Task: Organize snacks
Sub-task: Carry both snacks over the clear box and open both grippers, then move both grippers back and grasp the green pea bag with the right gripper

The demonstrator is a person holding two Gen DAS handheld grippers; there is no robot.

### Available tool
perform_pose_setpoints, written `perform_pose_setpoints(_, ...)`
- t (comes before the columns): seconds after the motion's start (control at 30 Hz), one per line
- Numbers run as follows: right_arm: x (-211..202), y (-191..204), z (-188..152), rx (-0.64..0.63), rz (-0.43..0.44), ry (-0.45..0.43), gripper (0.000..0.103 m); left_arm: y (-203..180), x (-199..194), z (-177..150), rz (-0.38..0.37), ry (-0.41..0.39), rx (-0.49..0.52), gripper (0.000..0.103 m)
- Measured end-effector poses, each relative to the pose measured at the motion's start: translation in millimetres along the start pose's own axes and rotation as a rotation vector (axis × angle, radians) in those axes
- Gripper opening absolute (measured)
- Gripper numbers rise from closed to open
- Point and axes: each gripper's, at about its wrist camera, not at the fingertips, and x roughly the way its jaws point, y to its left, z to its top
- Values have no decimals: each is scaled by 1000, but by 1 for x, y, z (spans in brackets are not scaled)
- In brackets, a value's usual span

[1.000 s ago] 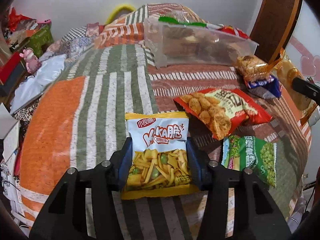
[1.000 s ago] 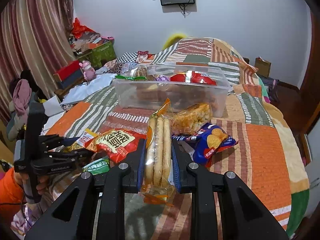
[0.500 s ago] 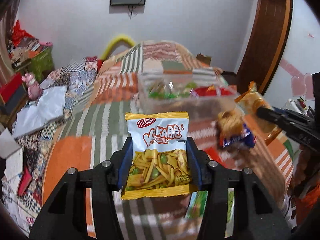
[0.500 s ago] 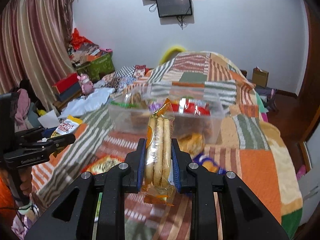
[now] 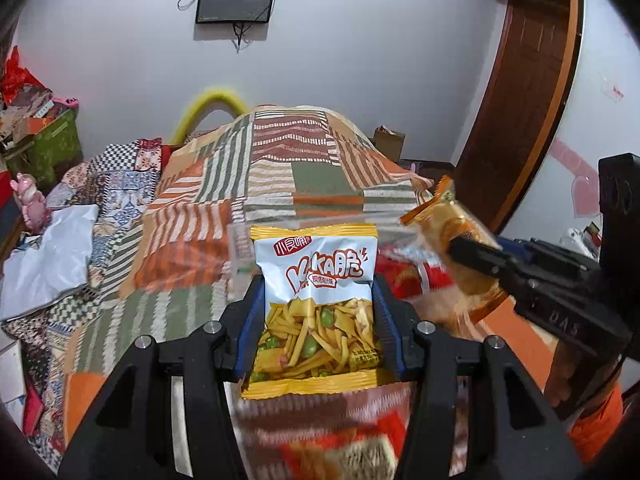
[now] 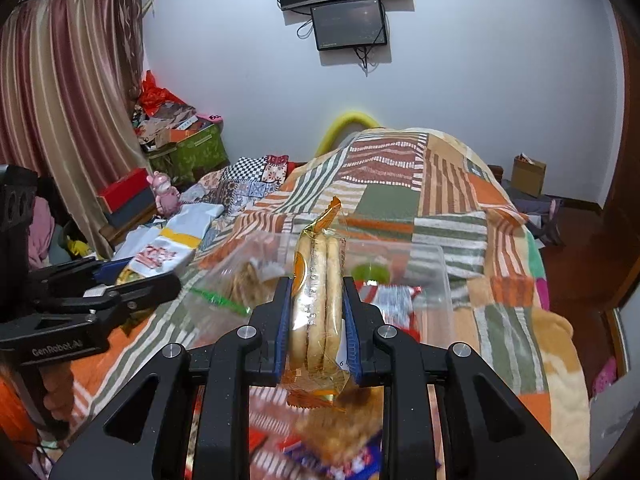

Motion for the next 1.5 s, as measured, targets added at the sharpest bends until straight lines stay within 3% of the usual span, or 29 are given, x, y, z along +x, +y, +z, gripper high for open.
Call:
perform_pose_setpoints(0.2,37,-4,13,-5,18,58,21,2,49,17,-9,45,-31,51)
perform_pose_setpoints(0.37,63,-6,11,-18,-18,116,22,2,79,22,11,98,-36,51)
perform_pose_setpoints(0.5,75,-11,9,-4,-2,158,22,5,89,27,32,102,-30,51)
perform_pose_setpoints(0.73,78,-13,4,-4,-13,194,25,8,96,28,2,131,-52,56)
perform_pose_setpoints(0.83,70,-11,6,-25,-31,178,34,6,91,28,2,124,-51,60)
perform_pose_setpoints(1.1,34,-13,6,-43,-51,122,44,-3,61,21,9,111,-20,60)
perform_pose_setpoints(1.5,-25,-9,-37,-44,-47,112,49,-4,10,-41,40,160,-5,69)
